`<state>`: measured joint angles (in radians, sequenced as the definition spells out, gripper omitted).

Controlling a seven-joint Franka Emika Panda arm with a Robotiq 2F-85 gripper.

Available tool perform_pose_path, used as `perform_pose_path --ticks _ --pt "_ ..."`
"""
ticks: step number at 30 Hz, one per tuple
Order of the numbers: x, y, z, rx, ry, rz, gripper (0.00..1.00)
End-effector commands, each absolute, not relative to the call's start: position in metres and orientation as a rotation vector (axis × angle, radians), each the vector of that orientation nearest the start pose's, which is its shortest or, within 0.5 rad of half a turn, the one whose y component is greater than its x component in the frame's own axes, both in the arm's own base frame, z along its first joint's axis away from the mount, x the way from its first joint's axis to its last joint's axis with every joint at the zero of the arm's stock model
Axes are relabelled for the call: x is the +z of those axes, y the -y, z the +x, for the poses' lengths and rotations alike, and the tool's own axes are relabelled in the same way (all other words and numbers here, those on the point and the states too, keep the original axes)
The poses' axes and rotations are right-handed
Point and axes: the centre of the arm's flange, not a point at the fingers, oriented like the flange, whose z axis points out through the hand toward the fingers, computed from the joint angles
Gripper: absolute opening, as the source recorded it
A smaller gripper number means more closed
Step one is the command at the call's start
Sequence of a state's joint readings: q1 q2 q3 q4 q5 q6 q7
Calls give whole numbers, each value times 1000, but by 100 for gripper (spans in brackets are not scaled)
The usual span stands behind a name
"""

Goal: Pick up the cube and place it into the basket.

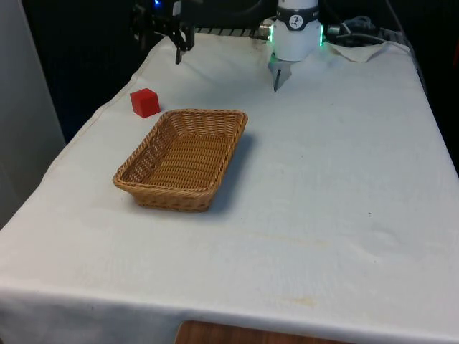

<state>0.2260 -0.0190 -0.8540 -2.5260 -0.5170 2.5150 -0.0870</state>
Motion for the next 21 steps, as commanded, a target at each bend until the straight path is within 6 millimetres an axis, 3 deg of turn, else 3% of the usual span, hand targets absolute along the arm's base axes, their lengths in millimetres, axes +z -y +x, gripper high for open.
perform_pose_path --ticks 1,21 --pt "277 266 374 152 -231 -3403 100" --pt "240 262 376 78 -339 -3402 100"
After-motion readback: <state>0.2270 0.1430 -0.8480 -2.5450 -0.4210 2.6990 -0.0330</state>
